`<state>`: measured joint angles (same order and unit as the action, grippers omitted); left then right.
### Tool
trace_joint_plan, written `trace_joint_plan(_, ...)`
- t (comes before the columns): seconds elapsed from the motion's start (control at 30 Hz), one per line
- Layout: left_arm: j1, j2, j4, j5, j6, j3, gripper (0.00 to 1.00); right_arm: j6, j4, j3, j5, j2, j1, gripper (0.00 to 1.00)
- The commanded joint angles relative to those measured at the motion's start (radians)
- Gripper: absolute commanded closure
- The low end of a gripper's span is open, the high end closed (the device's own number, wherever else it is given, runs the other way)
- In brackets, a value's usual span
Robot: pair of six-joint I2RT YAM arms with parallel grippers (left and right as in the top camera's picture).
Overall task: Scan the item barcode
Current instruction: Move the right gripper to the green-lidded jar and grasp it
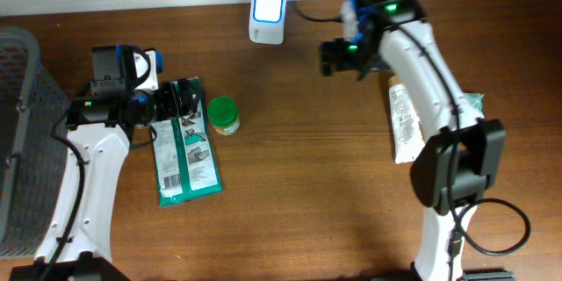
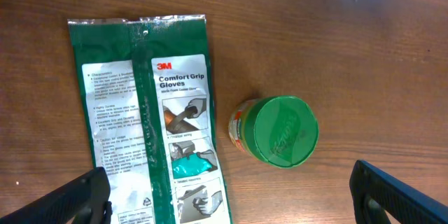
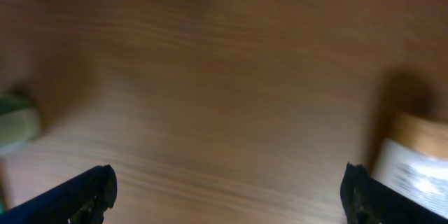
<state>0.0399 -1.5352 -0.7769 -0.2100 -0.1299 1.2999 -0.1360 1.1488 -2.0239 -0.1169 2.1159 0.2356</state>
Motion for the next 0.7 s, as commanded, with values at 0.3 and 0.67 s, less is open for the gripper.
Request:
trace_joint_plan(0.3, 0.0, 0.004, 0.001, -0.003, 0.016, 0.008, 0.01, 0.0, -0.204, 0.023, -0.057, -0.009, 0.23, 0.02)
trace_joint_plan(0.67, 0.0, 0.004, 0.001, 0.142, 0.016, 0.008, 0.01, 0.0, -0.211, 0.023, -0.064, 0.019, 0.281, 0.01)
